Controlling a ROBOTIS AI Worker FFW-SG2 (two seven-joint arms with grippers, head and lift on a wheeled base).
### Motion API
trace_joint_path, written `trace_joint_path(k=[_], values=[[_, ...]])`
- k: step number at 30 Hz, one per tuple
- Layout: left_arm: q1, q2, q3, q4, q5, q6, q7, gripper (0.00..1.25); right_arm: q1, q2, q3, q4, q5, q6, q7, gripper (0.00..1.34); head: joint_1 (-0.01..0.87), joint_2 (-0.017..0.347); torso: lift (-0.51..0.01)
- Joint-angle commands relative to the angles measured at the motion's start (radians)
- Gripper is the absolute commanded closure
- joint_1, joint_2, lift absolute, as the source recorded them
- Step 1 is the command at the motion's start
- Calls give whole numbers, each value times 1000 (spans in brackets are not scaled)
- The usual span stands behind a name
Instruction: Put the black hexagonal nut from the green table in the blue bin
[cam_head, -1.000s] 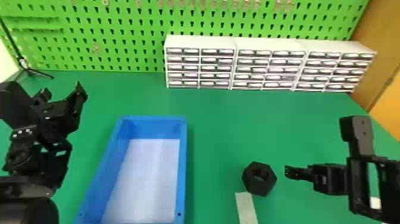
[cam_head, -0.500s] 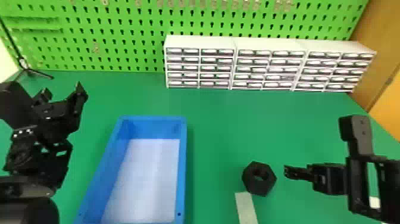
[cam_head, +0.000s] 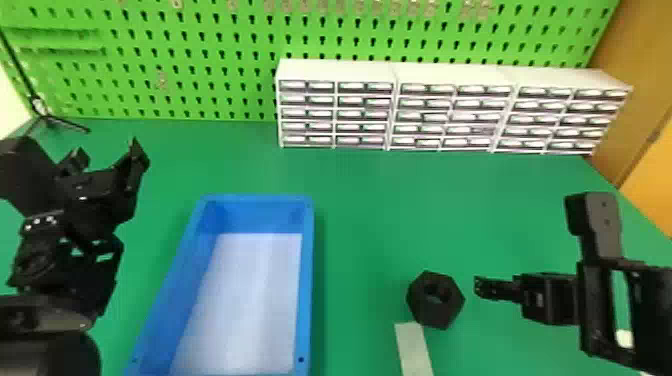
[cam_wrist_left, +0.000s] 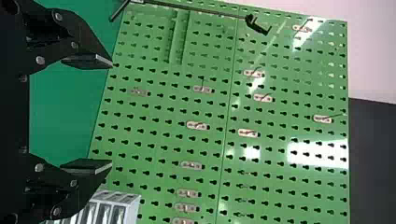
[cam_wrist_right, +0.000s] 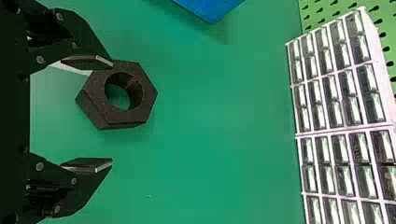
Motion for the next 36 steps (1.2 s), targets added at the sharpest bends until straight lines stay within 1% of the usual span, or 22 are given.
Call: trace_joint_path(k=[1, 6, 11, 15, 28, 36], values=[[-5, 0, -3, 0, 0, 5, 0, 493, -13, 9, 13, 6, 21, 3, 0, 518, 692, 8, -97], [-8, 0, -11, 0, 0, 13, 0, 493, -34, 20, 27, 26, 47, 3, 0, 519, 692, 8, -97], [-8, 0, -14, 0, -1, 19, 0, 493, -62, 20, 69, 54, 50, 3, 0, 519, 692, 8, -97], [-9, 0, -18, 2, -5, 22, 0, 493, -86, 14, 116, 80, 68, 3, 0, 522, 692, 8, -97], [-19, 0, -31, 11, -5, 25, 0, 493, -114, 20, 179, 161, 79, 3, 0, 522, 692, 8, -97], [-22, 0, -34, 14, -5, 25, 0, 493, -129, 15, 198, 204, 77, 3, 0, 522, 692, 8, -97]])
